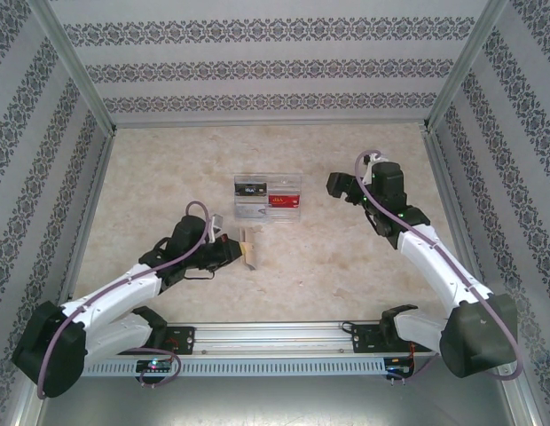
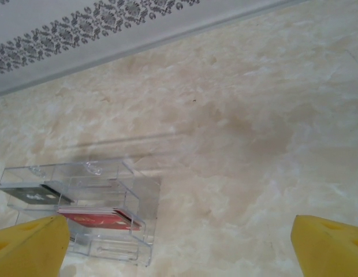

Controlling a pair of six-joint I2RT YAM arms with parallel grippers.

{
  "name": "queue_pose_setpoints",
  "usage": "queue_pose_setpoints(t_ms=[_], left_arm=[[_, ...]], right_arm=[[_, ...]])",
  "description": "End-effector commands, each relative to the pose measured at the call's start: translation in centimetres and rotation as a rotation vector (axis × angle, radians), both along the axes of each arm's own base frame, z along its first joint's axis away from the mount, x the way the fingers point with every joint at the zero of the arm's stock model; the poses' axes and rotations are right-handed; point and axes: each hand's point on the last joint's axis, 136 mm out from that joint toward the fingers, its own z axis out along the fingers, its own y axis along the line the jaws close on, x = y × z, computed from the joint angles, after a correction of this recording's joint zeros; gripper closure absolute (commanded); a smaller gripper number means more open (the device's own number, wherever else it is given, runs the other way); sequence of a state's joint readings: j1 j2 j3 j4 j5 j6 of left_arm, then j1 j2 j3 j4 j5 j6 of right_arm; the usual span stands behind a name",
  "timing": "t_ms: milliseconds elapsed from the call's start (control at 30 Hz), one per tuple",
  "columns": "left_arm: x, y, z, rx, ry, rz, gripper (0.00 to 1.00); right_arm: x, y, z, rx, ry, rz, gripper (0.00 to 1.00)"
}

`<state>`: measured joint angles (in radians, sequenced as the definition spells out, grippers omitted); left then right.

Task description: Take the credit cards out of the card holder

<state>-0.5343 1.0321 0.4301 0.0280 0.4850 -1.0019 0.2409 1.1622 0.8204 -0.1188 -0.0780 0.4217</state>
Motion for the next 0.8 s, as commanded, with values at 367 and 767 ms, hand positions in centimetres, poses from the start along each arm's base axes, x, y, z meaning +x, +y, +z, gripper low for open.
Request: queue_pose_setpoints(t_ms=[367,767], left_arm=[[-0.5,2.1,-3.5,0.161,-0.014,0.013,0.67],[-2.0,6.9,-3.8,0.417,0.076,0.045,0.34]], right_arm=[[-0.6,1.8,-0.2,-0.066,0.005,0.035,0.02],[-1.6,3.6,-0.1,-0.107,0.018,0.080,0.02]])
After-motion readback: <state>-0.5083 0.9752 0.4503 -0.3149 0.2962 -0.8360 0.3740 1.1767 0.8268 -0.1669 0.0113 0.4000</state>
